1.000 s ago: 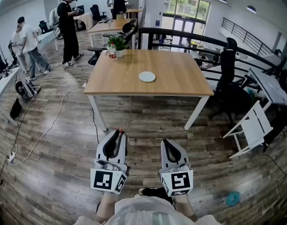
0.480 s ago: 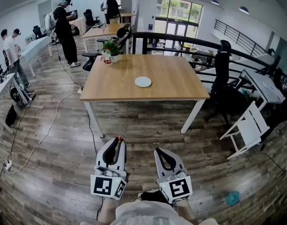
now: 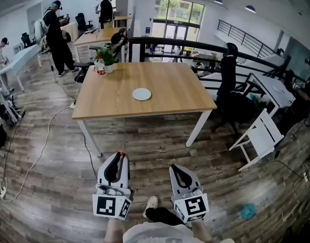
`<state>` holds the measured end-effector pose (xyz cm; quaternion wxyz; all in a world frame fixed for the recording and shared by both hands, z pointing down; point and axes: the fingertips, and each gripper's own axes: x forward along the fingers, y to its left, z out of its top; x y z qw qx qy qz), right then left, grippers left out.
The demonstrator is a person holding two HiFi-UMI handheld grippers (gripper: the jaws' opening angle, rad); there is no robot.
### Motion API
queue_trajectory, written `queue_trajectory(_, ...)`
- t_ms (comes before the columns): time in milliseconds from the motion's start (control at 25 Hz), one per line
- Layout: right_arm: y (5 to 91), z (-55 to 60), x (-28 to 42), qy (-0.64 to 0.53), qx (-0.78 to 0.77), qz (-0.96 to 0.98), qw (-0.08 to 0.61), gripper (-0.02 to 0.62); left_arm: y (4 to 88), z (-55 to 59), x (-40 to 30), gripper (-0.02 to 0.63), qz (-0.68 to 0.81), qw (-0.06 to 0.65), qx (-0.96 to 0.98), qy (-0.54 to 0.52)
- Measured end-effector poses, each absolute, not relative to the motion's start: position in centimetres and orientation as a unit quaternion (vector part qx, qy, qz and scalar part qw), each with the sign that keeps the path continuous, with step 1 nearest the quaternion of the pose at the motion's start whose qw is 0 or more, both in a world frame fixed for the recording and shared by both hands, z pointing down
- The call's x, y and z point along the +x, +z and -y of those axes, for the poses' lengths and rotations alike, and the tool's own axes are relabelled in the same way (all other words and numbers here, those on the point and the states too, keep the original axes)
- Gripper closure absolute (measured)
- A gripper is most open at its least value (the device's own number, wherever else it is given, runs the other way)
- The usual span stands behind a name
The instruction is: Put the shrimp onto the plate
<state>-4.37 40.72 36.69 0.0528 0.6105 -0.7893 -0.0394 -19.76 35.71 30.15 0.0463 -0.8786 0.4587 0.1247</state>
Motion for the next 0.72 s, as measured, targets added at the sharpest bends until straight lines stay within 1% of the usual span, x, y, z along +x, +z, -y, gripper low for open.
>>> queue_trajectory(120, 37.6, -39.0, -3.1, -0.017, 0.624, 0.779, 0.063, 0.575, 30.6, -34.1, -19.3, 0.543, -0.458, 0.036, -0.88, 0.121)
queue_trajectory(240, 38.3, -36.5, -1.8, 0.009, 0.639, 0.768, 0.043, 0.575, 30.8, -32.6, -18.7, 0.543, -0.454, 0.029, -0.882, 0.12)
queue_trajectory(360, 38.7, -32.8, -1.0, 0.011, 0.636, 0.771, 0.029, 0.575, 31.0, -30.6, -17.1, 0.543, -0.437, 0.012, -0.889, 0.132)
queue_trajectory(520, 37.9, -25.9, 0.2, -0.002, 0.622, 0.783, 0.019, 0.575, 29.7, -25.1, -15.7, 0.543, -0.448, 0.044, -0.884, 0.125)
queue_trajectory(720, 36.2, -16.6, 3.2, 0.004, 0.617, 0.787, 0.0, 0.575, 27.1, -17.3, -14.8, 0.543, -0.456, 0.035, -0.874, 0.162)
